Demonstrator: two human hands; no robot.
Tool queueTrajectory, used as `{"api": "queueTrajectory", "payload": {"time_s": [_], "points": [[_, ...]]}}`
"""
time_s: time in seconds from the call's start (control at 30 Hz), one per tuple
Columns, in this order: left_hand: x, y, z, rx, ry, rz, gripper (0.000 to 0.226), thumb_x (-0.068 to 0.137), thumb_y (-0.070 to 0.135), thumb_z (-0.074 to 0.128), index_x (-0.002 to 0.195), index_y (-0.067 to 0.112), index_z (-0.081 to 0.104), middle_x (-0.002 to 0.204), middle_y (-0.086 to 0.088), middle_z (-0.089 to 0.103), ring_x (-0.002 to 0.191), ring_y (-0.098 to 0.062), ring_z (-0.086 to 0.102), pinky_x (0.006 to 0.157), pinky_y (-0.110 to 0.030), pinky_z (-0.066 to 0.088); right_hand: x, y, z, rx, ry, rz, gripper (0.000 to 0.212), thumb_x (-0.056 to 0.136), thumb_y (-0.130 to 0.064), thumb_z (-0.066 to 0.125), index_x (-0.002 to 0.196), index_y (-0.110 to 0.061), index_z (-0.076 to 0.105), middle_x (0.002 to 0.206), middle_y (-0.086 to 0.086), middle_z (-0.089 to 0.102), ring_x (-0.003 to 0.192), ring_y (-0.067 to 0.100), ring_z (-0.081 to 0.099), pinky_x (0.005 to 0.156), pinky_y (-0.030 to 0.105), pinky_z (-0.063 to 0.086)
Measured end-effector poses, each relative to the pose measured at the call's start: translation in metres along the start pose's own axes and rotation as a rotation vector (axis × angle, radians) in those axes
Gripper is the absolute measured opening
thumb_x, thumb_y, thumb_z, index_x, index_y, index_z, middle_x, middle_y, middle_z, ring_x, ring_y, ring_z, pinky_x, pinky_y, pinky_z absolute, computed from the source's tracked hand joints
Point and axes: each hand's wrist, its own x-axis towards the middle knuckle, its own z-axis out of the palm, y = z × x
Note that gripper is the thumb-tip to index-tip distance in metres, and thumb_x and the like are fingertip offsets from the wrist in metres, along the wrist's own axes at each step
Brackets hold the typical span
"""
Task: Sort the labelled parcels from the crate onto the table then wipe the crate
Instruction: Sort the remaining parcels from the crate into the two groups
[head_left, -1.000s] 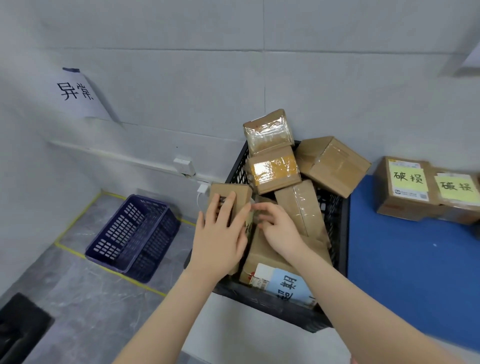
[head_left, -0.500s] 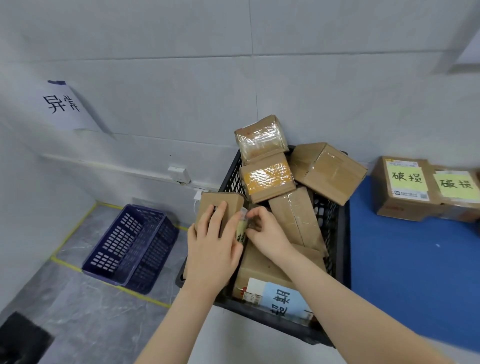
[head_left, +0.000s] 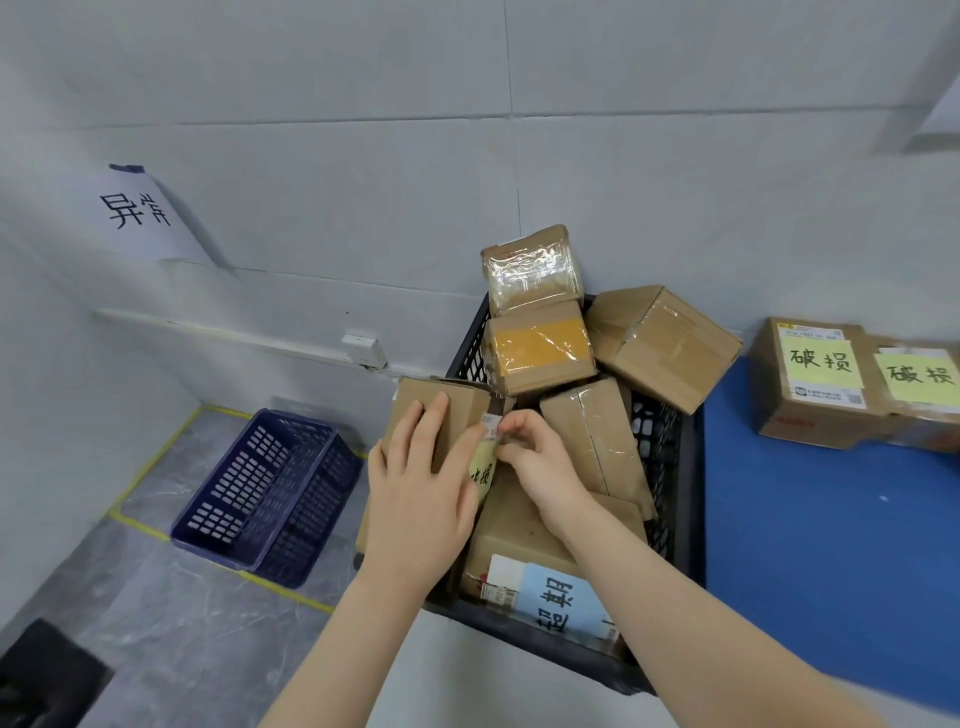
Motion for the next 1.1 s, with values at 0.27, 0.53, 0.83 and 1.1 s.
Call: {"api": "queueTrajectory", "payload": {"time_s": [0.27, 0.53, 0.83, 1.1], "points": [[0.001, -0.005, -0.034, -0.244, 0.208, -0.037, 0.041, 0.094, 0.018, 0.039, 0.134, 0.021, 0.05, 0.152, -0.014, 0.031, 0.139, -0.036, 0.032, 0.104, -0.057, 0.036, -0.036, -0.026, 0.007, 0.149, 0.02, -0.21, 0.03, 0.088, 0.001, 0.056, 0.094, -0.028, 0.059, 0.119, 0.007, 0.061, 0.113, 0.016, 0.06, 0.09, 0.037, 0.054], [0.04, 0.02, -0.087, -0.617, 0.337, -0.059, 0.04, 0.098, 0.015, 0.036, 0.132, 0.03, 0.049, 0.157, -0.001, 0.021, 0.145, -0.014, 0.024, 0.116, -0.033, 0.026, -0.072, -0.092, -0.014, 0.018, 0.137, -0.624, 0.033, 0.087, 0.0, 0.058, 0.112, -0.021, 0.063, 0.126, -0.004, 0.048, 0.114, 0.007, 0.053, 0.084, 0.019, 0.05], [0.039, 0.049, -0.056, -1.128, -0.047, -0.466, 0.055, 0.094, 0.003, 0.043, 0.127, 0.047, 0.049, 0.133, 0.017, 0.051, 0.118, -0.002, 0.053, 0.093, -0.025, 0.049, -0.082, -0.072, -0.054, -0.29, 0.183, -0.489, 0.04, 0.089, -0.001, 0.059, 0.12, -0.026, 0.063, 0.131, -0.014, 0.042, 0.112, -0.004, 0.048, 0.08, 0.026, 0.054], [0.018, 0.06, -0.022, -0.88, -0.223, -0.381, 0.042, 0.097, 0.014, 0.046, 0.134, 0.035, 0.047, 0.155, 0.021, 0.019, 0.131, 0.015, 0.021, 0.103, -0.007, 0.03, -0.087, -0.037, -0.081, -0.286, 0.069, -0.212, 0.042, 0.092, -0.005, 0.056, 0.13, -0.024, 0.057, 0.136, -0.021, 0.038, 0.12, -0.011, 0.041, 0.081, 0.01, 0.047]]}}
